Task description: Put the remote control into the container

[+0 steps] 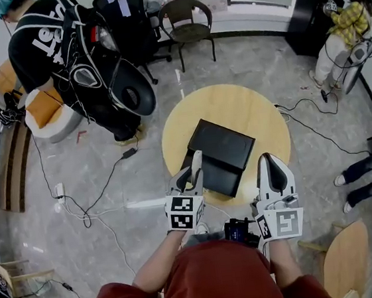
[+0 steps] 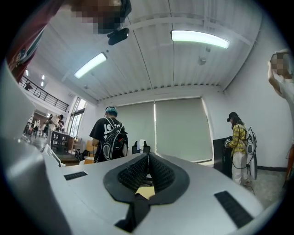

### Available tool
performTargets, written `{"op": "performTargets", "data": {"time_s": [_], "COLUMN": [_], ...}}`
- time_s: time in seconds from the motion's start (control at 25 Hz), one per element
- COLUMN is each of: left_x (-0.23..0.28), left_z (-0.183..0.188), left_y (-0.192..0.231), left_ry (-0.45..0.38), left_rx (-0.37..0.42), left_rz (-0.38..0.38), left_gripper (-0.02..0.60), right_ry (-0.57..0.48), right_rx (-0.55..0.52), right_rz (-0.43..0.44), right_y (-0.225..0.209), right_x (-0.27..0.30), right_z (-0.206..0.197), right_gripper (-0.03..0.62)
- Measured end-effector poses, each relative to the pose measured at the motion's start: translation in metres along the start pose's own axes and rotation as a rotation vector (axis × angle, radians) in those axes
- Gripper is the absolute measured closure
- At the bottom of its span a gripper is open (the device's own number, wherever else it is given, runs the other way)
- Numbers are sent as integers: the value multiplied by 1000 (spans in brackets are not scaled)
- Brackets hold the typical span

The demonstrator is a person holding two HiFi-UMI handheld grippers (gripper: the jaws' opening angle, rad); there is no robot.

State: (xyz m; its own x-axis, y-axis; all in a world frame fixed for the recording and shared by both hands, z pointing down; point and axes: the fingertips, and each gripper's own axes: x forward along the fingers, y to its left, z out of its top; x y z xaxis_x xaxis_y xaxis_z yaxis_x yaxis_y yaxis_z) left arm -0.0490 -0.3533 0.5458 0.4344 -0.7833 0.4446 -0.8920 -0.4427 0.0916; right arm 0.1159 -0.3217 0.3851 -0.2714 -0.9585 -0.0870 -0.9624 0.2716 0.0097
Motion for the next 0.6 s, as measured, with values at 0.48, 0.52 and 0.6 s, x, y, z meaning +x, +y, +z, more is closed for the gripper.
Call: {"op": "performTargets", "data": {"time_s": [0.48,0.52,0.6], "left_x": [56,60,67], "left_z": [-66,-74,-85], "left_y": [2,2,2], "left_ry": [240,254,278], "left_rx": [-17,-11,5], "left_rz": [-34,-35,-38], "left_gripper": [475,475,474], "right_ry": [6,7,10], "right_rx": [-7,-9,-11], "right_rz": [3,2,-2], "right_y": [0,0,0], "right_x": [-4,-5,-7], "right_z": [-1,-1,-1], "right_gripper": [568,568,568]}}
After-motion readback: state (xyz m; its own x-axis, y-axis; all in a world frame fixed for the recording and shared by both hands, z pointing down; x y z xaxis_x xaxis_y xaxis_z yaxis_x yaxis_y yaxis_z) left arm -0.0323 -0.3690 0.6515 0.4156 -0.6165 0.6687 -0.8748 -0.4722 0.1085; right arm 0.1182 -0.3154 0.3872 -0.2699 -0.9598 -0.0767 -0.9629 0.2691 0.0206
